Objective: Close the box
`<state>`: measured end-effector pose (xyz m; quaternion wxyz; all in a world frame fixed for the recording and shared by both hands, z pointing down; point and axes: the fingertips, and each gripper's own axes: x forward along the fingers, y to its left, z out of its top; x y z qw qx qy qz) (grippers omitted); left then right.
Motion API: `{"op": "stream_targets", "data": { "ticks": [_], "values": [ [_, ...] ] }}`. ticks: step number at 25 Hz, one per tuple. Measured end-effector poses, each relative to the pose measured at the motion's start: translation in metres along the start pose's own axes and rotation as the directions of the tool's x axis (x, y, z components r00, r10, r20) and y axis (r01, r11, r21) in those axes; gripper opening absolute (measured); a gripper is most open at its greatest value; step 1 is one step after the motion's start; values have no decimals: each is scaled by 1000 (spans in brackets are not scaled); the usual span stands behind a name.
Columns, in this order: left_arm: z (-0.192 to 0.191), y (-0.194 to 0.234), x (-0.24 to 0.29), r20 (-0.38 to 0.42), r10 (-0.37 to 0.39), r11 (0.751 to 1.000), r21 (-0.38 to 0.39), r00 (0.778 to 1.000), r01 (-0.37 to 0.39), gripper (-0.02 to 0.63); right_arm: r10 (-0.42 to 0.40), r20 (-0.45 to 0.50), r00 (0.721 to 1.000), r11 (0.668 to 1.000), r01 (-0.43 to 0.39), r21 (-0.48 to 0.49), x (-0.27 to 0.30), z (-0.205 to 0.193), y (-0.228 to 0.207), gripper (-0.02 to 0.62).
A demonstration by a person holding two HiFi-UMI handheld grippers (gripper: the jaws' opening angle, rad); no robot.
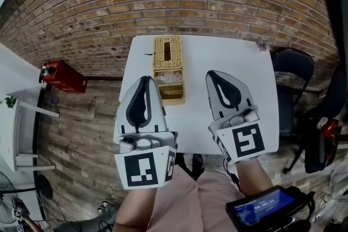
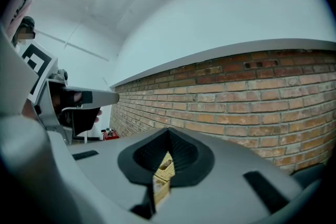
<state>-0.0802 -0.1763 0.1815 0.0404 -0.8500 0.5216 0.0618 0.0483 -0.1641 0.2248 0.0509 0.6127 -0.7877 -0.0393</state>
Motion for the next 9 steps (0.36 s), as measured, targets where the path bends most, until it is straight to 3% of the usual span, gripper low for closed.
{"op": "stream_targets", "data": {
  "ticks": [9],
  "values": [
    [-4,3,5,-6,6,1000,0,1000,-6,26,-2,-6,1000,1000,2,1,5,-4,-2,-2]
  ]
}}
